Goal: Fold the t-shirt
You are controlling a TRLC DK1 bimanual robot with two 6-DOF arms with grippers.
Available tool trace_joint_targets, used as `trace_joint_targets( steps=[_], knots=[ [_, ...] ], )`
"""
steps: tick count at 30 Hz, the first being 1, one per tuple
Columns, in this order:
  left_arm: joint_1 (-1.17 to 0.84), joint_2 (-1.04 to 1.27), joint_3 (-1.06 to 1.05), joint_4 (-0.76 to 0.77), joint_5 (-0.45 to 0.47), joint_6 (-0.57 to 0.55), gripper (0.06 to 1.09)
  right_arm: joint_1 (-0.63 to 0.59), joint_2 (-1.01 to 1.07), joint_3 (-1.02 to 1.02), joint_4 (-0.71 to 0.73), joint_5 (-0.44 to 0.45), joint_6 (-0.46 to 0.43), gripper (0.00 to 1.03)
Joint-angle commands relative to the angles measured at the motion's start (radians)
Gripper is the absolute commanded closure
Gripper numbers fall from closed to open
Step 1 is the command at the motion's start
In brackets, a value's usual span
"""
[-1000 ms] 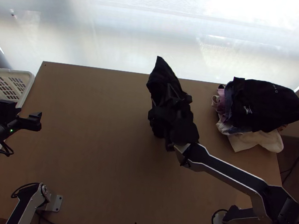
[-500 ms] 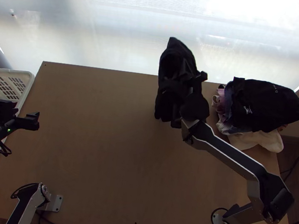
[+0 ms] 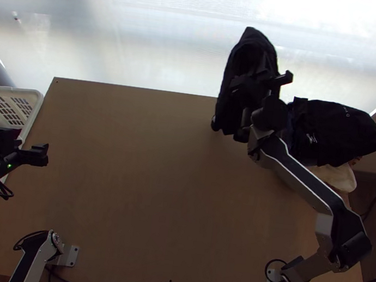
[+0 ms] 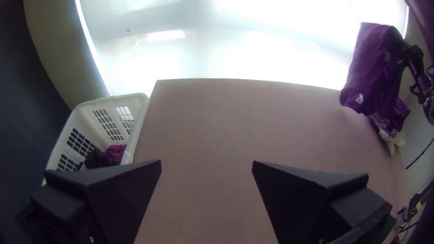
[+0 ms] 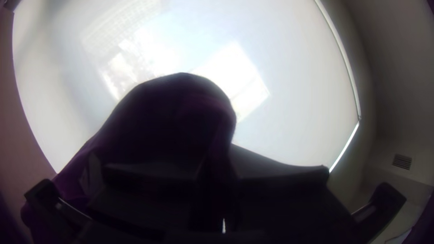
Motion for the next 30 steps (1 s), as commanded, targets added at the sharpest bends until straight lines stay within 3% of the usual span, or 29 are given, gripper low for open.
trace_joint_targets(
  steps=[1,13,30],
  knots=[
    [0.002,-0.013,0.002,-0.022,0.001,-0.02,0.11,-0.125,-0.043,0.019,-0.001,-0.058,0.016,1.0],
    [-0.001,-0.029,0.006,-0.031,-0.032,-0.057,0.11,-0.335,-0.074,-0.045,-0.021,-0.215,0.16,1.0],
    [0.0,-0.102,0.023,-0.078,-0.081,-0.075,0.11,-0.248,-0.074,0.004,-0.053,-0.245,0.238,1.0]
  ],
)
